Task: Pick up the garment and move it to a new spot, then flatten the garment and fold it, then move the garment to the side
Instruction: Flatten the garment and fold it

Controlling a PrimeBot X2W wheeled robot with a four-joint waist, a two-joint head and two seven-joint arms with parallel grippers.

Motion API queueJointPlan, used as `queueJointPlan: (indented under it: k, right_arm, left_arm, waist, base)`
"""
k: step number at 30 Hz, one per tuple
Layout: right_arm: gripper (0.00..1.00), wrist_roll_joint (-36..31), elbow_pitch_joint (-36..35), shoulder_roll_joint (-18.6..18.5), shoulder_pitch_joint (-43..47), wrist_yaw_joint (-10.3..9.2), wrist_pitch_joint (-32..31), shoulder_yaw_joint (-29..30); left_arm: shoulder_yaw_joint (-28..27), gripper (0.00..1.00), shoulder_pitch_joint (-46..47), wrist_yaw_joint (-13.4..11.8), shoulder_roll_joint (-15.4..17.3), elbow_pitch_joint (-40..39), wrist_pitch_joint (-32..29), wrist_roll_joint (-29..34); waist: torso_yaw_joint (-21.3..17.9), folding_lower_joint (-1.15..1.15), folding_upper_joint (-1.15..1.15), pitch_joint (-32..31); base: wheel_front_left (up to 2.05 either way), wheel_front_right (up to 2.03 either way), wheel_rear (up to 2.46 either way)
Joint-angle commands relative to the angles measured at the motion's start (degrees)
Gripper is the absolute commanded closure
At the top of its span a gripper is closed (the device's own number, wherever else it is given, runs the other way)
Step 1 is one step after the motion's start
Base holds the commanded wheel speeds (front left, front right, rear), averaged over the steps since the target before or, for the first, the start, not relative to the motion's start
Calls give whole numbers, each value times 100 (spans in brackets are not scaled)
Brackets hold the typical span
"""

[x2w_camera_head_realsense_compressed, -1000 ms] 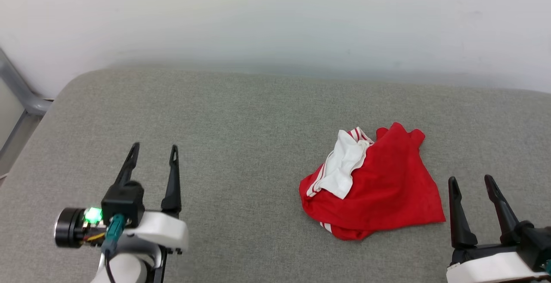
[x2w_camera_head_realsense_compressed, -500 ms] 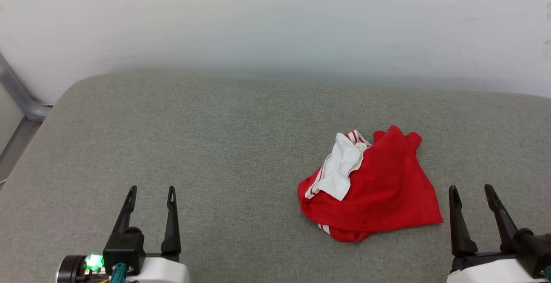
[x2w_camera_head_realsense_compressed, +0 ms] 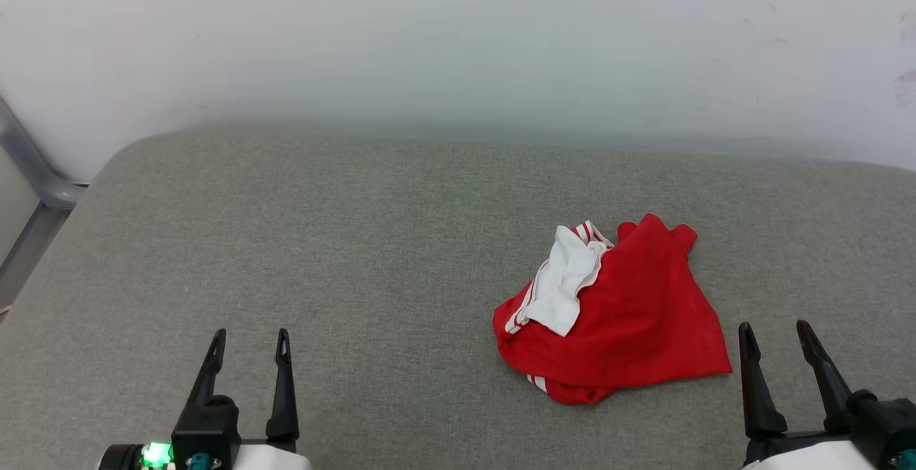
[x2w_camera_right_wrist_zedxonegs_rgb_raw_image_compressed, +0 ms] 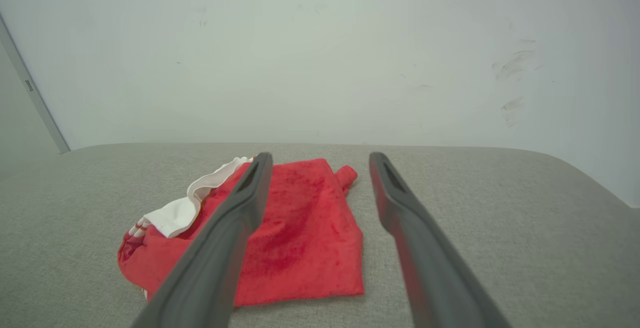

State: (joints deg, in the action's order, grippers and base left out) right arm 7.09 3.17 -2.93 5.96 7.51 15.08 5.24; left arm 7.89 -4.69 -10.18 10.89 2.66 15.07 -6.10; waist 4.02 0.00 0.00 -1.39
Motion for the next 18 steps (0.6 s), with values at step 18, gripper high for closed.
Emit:
queueJointPlan:
  k: [18]
  right_arm:
    - [0, -15, 35, 10, 37, -4, 13, -10]
  left_arm:
    - [-286, 0, -150, 399, -293, 110, 15, 422]
  waist:
    - [-2, 0, 0, -79]
  base:
    - [0, 0, 0]
